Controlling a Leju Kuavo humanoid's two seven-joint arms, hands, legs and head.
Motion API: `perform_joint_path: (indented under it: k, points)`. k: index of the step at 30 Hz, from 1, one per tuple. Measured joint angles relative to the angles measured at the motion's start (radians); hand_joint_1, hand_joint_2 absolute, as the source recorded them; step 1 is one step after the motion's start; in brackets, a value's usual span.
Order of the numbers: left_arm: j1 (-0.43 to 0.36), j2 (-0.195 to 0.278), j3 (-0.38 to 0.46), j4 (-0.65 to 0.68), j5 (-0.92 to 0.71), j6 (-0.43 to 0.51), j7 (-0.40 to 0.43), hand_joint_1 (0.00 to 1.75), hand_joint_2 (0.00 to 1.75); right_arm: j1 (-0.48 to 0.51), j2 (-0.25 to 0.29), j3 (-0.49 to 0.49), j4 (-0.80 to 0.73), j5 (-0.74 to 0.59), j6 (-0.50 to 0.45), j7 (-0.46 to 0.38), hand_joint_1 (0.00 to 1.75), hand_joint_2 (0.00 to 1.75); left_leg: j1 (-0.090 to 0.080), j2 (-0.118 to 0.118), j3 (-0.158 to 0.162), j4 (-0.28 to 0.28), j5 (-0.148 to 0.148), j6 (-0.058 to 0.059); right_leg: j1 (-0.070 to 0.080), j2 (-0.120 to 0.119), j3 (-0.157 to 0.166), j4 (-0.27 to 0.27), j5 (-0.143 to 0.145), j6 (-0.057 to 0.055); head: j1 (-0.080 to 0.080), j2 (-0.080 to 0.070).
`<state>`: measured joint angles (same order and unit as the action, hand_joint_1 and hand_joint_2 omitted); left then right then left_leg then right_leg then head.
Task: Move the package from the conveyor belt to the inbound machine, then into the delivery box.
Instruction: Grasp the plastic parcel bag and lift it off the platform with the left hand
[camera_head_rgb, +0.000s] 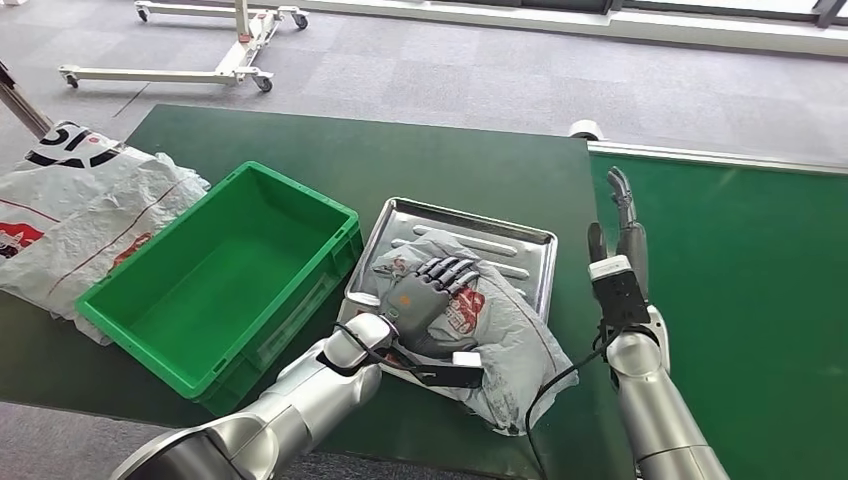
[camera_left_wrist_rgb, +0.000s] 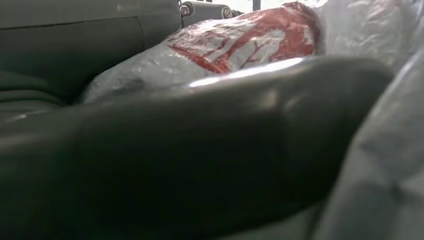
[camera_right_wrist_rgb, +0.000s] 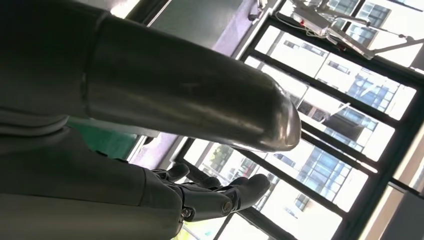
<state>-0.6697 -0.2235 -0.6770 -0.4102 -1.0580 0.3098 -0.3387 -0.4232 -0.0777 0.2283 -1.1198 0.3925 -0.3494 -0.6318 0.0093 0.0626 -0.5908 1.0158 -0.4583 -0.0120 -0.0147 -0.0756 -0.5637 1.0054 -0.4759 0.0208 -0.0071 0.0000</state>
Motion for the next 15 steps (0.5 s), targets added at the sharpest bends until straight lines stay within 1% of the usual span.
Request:
perform_joint_path:
  k: [6,15]
  points:
    - [-0.023,-0.003,-0.027,0.050,-0.002,-0.006,0.006,0.00,0.00,-0.012,0.014,0.036,0.033,-0.010,0.006,0.007,0.00,0.00,0.000,0.000,0.000,0.000,0.000,0.000,0.000,0.000,0.000,0.000,0.001,0.000,0.000,0.000]
    - [-0.036,-0.003,-0.042,0.078,-0.003,-0.007,0.007,0.00,0.00,-0.022,0.017,0.052,0.057,-0.013,0.011,0.009,0.00,0.00,0.000,0.000,0.001,0.000,0.001,0.000,0.000,0.000,0.001,0.000,0.002,-0.001,0.000,0.000]
